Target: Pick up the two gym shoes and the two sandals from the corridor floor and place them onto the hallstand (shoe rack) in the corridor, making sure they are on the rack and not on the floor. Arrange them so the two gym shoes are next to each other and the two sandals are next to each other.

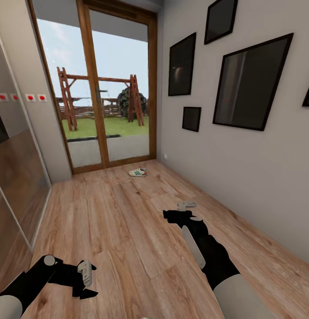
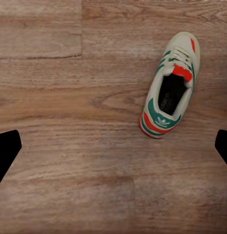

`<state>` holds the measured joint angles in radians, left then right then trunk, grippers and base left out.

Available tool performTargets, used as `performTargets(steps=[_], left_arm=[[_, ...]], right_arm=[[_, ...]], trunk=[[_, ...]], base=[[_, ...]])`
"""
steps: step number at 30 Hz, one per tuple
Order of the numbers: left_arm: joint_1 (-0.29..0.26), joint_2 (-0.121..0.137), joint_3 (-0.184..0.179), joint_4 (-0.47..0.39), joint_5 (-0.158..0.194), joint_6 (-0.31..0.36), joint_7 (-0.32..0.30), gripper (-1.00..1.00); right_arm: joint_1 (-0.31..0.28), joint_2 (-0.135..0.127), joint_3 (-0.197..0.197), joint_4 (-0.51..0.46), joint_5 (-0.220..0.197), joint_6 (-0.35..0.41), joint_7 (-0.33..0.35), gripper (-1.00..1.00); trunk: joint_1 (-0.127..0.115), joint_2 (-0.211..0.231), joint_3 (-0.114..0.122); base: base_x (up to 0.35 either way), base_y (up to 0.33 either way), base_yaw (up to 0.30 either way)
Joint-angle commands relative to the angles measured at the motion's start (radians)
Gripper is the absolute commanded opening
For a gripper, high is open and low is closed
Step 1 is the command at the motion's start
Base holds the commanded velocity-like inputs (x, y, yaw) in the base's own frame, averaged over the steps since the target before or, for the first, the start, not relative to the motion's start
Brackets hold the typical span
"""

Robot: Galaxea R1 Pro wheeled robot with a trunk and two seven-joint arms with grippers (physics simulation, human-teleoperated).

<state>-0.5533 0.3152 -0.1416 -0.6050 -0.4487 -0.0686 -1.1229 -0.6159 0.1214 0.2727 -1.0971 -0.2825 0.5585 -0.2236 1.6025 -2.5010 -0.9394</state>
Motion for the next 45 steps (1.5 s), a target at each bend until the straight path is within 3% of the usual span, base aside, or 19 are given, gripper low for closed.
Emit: performTargets(steps=[1, 8, 38, 45], left_arm=[[0.0, 0.0, -0.003, -0.001, -0.004, -0.007, 0.0, 1.0], [0.0, -0.002, -0.003, -0.001, -0.004, -0.007, 0.0, 1.0], [0.0, -0.01, -0.005, 0.0, -0.006, -0.007, 0.002, 1.0], [0.0, -0.017, -0.009, 0.004, -0.007, -0.008, 0.003, 1.0]], right_arm=[[-0.001, 0.0, 0.002, -0.001, -0.011, 0.003, -0.01, 1.0], [-0.001, 0.0, 0.002, -0.001, -0.011, 0.003, -0.01, 1.0], [-0.001, 0.0, -0.001, -0.001, -0.011, 0.003, -0.009, 1.0], [-0.001, 0.0, -0.002, -0.001, -0.011, 0.003, -0.01, 1.0]], trunk=[[0.0, 0.0, -0.001], [0.0, 0.0, -0.001], [0.0, 0.0, -0.001], [0.0, 0.0, -0.001]], base=[[0.27, 0.088, 0.0], [0.176, 0.02, 0.0], [0.003, 0.0, 0.0], [0.0, 0.0, -0.177]])
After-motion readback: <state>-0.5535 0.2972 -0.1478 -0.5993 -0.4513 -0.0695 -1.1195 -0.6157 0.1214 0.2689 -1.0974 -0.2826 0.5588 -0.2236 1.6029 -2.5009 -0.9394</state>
